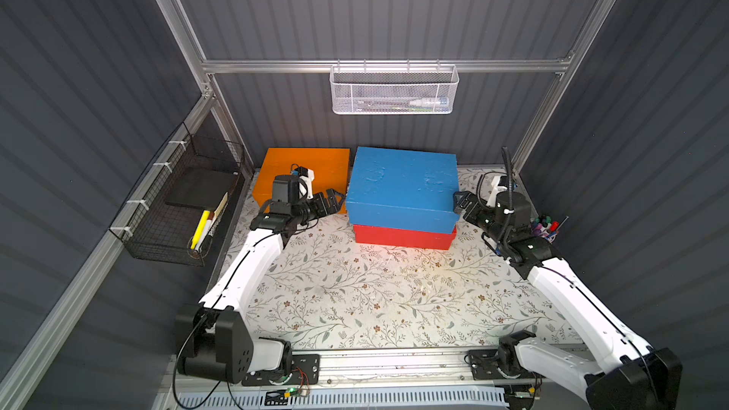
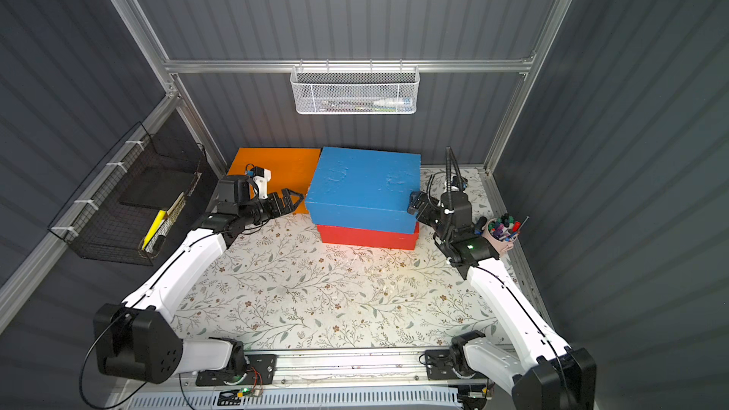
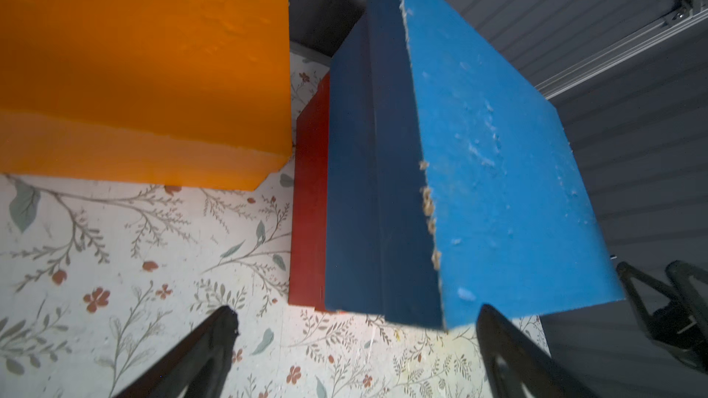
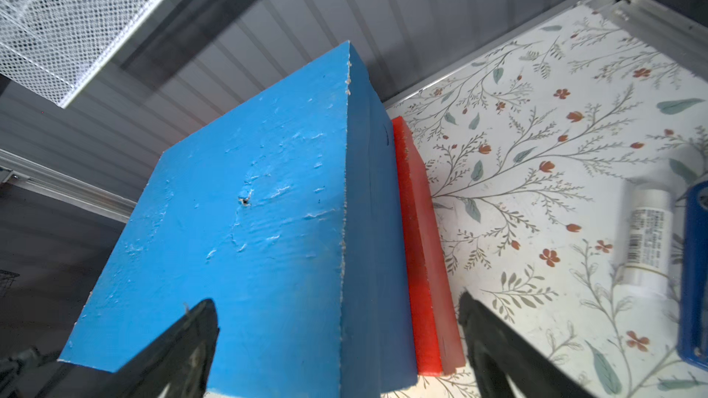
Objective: Stack the shoeboxes
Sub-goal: Adjust the shoebox.
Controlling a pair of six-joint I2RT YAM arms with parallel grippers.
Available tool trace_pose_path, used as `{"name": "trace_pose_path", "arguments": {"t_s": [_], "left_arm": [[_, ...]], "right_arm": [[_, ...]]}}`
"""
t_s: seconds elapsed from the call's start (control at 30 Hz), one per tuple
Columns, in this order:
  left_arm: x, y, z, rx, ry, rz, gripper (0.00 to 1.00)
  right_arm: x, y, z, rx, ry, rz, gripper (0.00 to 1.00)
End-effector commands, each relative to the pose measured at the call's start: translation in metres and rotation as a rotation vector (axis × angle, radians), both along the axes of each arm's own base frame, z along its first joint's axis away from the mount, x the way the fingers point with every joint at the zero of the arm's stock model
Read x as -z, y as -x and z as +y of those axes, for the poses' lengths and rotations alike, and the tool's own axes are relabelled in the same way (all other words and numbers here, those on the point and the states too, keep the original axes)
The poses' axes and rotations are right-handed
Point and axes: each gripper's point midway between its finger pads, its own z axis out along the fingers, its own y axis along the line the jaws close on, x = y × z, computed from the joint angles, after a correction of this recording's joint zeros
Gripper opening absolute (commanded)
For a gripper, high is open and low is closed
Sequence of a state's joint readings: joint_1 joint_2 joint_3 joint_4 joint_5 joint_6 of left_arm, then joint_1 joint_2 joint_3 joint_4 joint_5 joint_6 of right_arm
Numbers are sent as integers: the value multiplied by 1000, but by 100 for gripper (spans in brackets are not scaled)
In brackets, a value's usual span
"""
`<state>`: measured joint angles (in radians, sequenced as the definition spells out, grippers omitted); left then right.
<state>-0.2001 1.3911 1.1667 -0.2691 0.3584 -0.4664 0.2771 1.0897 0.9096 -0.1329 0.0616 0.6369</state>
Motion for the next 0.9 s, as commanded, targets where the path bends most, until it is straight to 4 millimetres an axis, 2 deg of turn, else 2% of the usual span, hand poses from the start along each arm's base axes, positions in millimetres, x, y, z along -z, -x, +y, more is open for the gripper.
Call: {"name": "trace_pose_path", "arguments": {"t_s": [0.0, 0.13, 0.2, 0.3, 0.43, 0.67, 0.87], "left_arm": [[1, -9, -8, 33, 25, 46, 99], [3, -27, -19, 76, 40, 64, 99], [-9, -40, -29, 122, 57, 38, 99], [-7, -46, -39, 149, 105, 59, 99], [-4, -49, -48, 165, 134, 78, 99], [3, -45, -82, 243, 138, 98, 99], [7, -47, -91, 252, 139, 113, 99]], "right_arm": [[-11, -8, 8, -34, -48, -24, 99], [-7, -16, 11, -50, -62, 1, 99], [-5, -19, 11, -51, -59, 6, 99], [-4, -20, 9, -47, -59, -1, 99], [1, -23, 9, -51, -63, 15, 99], [6, -22, 0, -31, -65, 20, 99], [10, -23, -3, -34, -77, 34, 99]]}}
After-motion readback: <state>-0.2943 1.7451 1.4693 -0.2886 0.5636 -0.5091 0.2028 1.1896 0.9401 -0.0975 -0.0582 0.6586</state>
